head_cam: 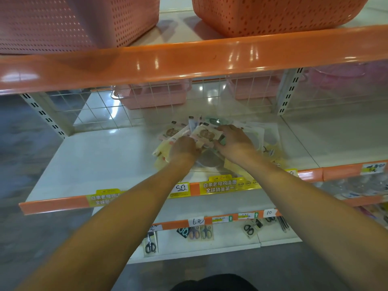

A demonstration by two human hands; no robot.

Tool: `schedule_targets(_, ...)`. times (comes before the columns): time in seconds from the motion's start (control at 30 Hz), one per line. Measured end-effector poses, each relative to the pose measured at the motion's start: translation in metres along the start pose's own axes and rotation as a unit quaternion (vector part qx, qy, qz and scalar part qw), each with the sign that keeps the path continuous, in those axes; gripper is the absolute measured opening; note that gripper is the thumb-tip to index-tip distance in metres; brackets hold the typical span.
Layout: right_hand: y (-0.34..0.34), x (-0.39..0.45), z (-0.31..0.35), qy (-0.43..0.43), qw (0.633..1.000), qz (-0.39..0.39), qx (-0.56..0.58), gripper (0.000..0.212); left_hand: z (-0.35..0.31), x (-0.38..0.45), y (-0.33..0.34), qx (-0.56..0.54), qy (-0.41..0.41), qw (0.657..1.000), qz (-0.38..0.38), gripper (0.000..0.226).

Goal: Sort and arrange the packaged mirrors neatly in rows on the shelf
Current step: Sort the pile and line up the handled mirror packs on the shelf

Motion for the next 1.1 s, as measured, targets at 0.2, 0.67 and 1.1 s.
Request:
schedule_targets(0.2, 0.01, 0.002, 0.007, -0.004, 1.0, 0.012, 0.003, 0.051, 0.005, -0.02, 0.006, -0.037, -0.031, 0.999, 0.023, 0.018)
schedule_targets(0.67, 0.01, -0.001, -0.005, 0.001, 1.0, 0.012, 0.007, 0.053, 0.004, -0.028, 0.007, -0.078, -0.054, 0.995, -0.004, 0.024)
schedule_targets(1.1, 0.01, -0.002, 0.0, -0.003, 1.0, 0.013, 0.022, 0.055, 0.004, -0.033, -0.011, -0.06, -0.045, 0.997, -0.008, 0.021)
Point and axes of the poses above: each hand's wrist, its own x-axis towards the middle knuckle, its own y-axis out of the palm, z = x × y, the point moved 7 cm from there along x, towards the middle knuckle, and after that the axes turned 7 degrees about x, right-handed, at the moved point
